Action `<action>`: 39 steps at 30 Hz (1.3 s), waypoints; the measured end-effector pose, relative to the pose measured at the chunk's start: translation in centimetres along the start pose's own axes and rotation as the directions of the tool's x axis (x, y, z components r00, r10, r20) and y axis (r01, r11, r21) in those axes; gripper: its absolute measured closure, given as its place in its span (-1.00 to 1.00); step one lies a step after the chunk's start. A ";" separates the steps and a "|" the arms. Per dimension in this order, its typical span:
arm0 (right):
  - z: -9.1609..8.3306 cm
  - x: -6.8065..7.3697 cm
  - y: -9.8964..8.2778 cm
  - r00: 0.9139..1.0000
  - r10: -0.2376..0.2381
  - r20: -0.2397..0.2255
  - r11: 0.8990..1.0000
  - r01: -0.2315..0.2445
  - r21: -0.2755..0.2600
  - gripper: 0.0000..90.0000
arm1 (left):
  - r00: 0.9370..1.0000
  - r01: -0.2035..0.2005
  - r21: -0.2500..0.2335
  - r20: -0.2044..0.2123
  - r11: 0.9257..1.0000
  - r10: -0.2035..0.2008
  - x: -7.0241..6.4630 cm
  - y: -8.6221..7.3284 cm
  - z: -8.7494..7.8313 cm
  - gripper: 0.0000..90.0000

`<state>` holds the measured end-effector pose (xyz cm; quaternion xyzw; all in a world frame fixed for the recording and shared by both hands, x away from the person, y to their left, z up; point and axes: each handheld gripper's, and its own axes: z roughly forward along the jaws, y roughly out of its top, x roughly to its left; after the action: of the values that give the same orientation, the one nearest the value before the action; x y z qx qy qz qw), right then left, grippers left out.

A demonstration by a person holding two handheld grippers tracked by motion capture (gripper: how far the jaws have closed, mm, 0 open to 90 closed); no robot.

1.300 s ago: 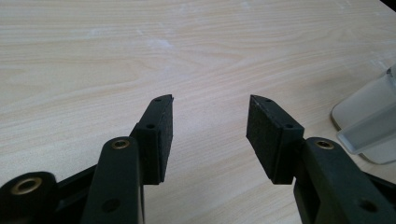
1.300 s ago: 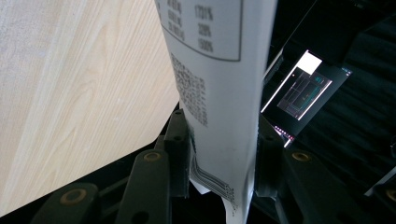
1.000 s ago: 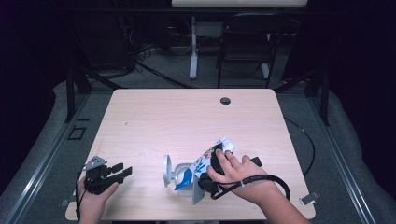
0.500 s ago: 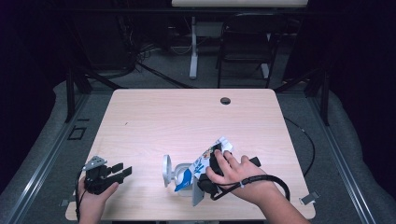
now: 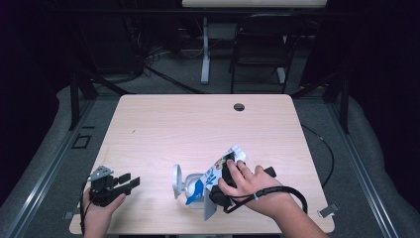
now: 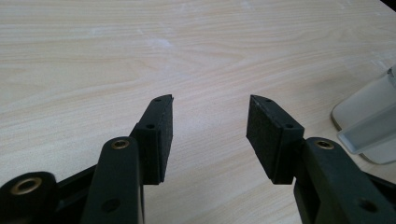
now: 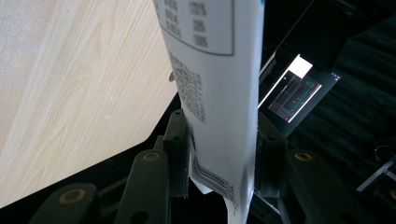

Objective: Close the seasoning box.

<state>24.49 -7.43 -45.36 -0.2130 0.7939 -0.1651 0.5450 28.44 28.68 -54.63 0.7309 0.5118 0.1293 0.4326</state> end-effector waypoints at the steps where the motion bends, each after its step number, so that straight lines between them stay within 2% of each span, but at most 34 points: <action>1: 0.0 0.0 0.0 1.000 0.000 0.001 1.000 0.000 0.002 0.42 | 1.000 -0.001 0.000 0.000 1.000 0.001 0.0 0.0 0.0 0.14; 39: -0.3 -0.1 -0.1 1.000 0.007 0.006 1.000 -0.007 0.004 0.43 | 1.000 0.003 0.003 -0.004 1.000 -0.003 0.1 -0.1 0.0 0.14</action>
<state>24.28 -7.50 -45.13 -0.2095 0.7928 -0.1640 0.5483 28.44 28.73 -54.69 0.7306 0.5139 0.1294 0.4305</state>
